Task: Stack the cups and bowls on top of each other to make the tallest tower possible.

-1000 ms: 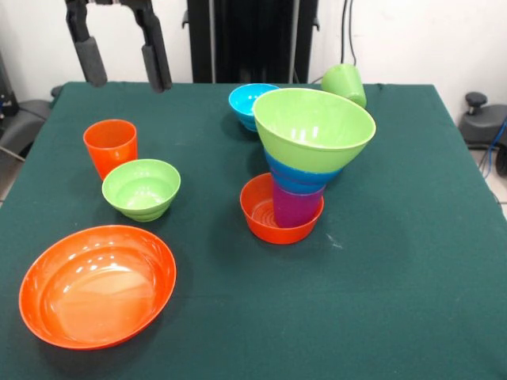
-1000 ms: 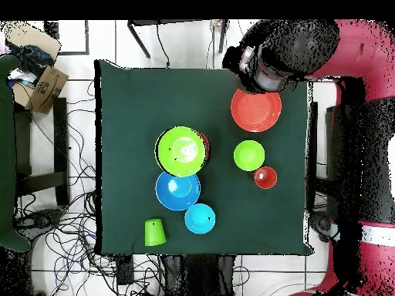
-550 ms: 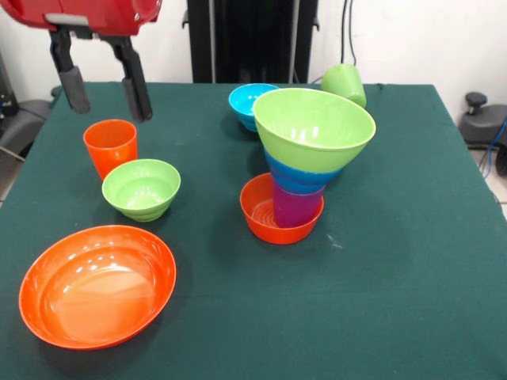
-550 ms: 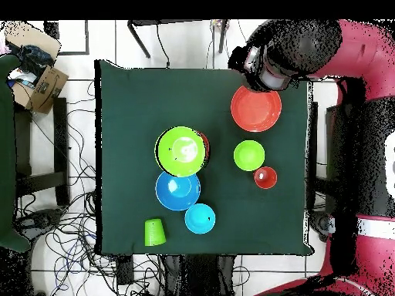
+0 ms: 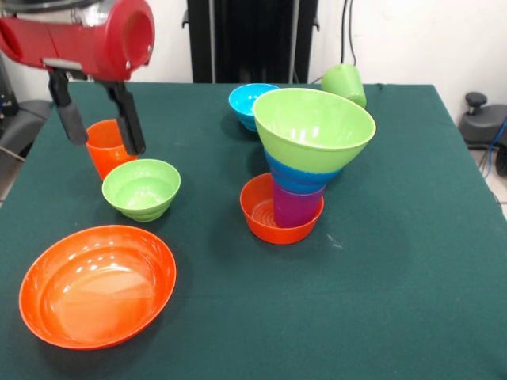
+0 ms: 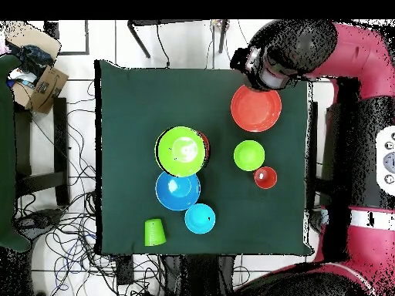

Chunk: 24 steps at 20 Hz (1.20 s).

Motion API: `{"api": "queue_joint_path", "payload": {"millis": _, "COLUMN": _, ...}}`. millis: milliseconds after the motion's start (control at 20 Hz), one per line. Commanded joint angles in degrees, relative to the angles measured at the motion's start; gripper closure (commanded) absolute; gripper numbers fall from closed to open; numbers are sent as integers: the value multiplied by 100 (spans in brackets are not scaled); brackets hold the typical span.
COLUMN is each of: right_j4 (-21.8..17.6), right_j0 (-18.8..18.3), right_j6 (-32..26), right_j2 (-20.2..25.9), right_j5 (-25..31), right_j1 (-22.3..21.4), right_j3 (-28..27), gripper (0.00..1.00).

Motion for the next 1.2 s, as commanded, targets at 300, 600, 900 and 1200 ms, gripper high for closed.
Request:
{"api": "queue_joint_path", "payload": {"millis": 300, "right_j4": -1074, "right_j0": 868, "right_j6": -1778, "right_j2": 94, "right_j5": 971, "right_j1": 1461, "right_j3": -2447, "gripper": 0}}
{"api": "queue_joint_path", "payload": {"millis": 600, "right_j4": -1414, "right_j0": 1058, "right_j6": -2007, "right_j2": 380, "right_j5": 1043, "right_j1": 1770, "right_j3": -3028, "gripper": 0}}
{"api": "queue_joint_path", "payload": {"millis": 900, "right_j4": -1662, "right_j0": 1204, "right_j6": -2133, "right_j2": 738, "right_j5": 1459, "right_j1": 1868, "right_j3": -3380, "gripper": 0}}
{"api": "queue_joint_path", "payload": {"millis": 1200, "right_j4": -2142, "right_j0": 1206, "right_j6": -2381, "right_j2": 1000, "right_j5": 1743, "right_j1": 1933, "right_j3": -3597, "gripper": 0}}
